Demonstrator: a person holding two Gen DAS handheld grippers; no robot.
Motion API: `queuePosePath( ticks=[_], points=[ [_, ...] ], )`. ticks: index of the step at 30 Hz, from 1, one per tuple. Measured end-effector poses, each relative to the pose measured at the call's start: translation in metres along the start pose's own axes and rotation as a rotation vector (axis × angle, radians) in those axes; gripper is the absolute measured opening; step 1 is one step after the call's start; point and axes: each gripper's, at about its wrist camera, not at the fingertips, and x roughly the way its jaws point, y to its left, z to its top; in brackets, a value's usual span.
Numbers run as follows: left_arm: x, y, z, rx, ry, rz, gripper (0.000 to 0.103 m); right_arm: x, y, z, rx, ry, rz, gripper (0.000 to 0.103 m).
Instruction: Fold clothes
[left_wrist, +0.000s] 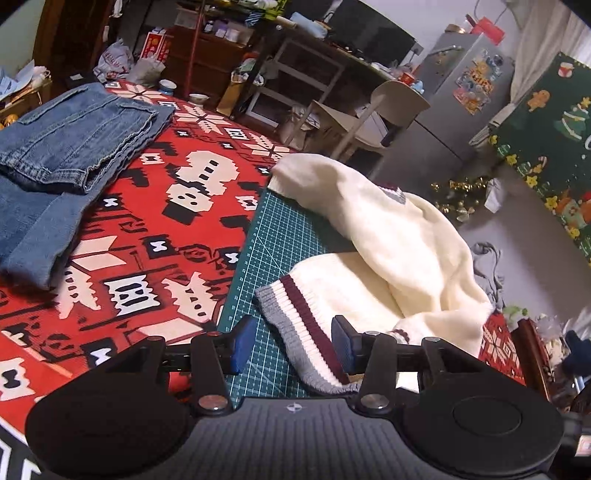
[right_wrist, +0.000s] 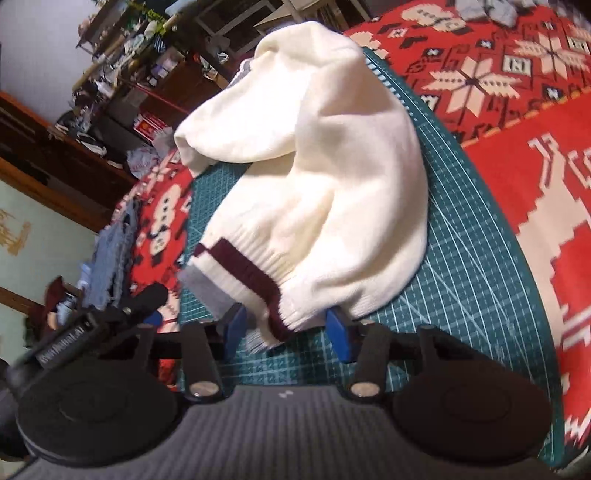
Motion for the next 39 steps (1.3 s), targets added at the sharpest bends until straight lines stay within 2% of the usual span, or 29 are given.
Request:
queuePosePath(
  ticks=[5,8,12,13,16,20,22,28,31,33,34,35,36,39],
  points=[
    [0.015,0.006,0.005,-0.041,-0.033,0.046,0.047,0.007,0.012,-0.001,-0.109,-0.03,-0.057,0.036],
    [0.022,0.012,0.008,-0.081,-0.024,0.018,0.047,0.006,0.009,0.001,-0.143,-0.041,-0.082,0.022],
    [0.023,0.014,0.01,-0.096,-0.024,-0.015,0.047,-0.002,-0.004,0.007,-0.143,-0.058,-0.111,0.014],
    [0.024,0.014,0.01,-0.098,-0.023,-0.021,0.047,-0.006,-0.009,0.009,-0.139,-0.065,-0.122,0.014],
    [0.024,0.012,0.01,-0.08,-0.021,-0.022,0.06,-0.018,-0.023,0.012,-0.116,-0.08,-0.159,0.013],
    [0.023,0.007,0.009,-0.037,-0.011,-0.029,0.068,-0.034,-0.036,0.016,-0.104,-0.113,-0.218,0.013],
    [0.022,0.004,0.008,-0.013,0.002,-0.027,0.069,-0.044,-0.043,0.019,-0.088,-0.14,-0.25,0.013],
    [0.022,-0.009,0.002,0.078,0.059,-0.014,0.069,-0.067,-0.058,0.019,-0.043,-0.167,-0.241,0.014],
    [0.019,-0.014,-0.003,0.125,0.069,-0.018,0.069,-0.077,-0.054,0.016,-0.062,-0.199,-0.244,0.02],
    [0.015,-0.016,-0.003,0.139,0.069,-0.029,0.072,-0.085,-0.049,0.016,-0.091,-0.22,-0.243,0.037],
    [0.012,-0.017,-0.002,0.144,0.061,-0.035,0.079,-0.089,-0.046,0.016,-0.107,-0.227,-0.239,0.041],
    [0.009,-0.017,-0.001,0.148,0.045,-0.043,0.088,-0.094,-0.044,0.016,-0.123,-0.235,-0.234,0.052],
    [0.005,-0.017,0.001,0.152,0.03,-0.051,0.093,-0.097,-0.042,0.017,-0.136,-0.235,-0.226,0.067],
    [-0.004,-0.017,0.007,0.191,-0.009,-0.034,0.1,-0.107,-0.036,0.018,-0.178,-0.247,-0.216,0.09]
  ],
)
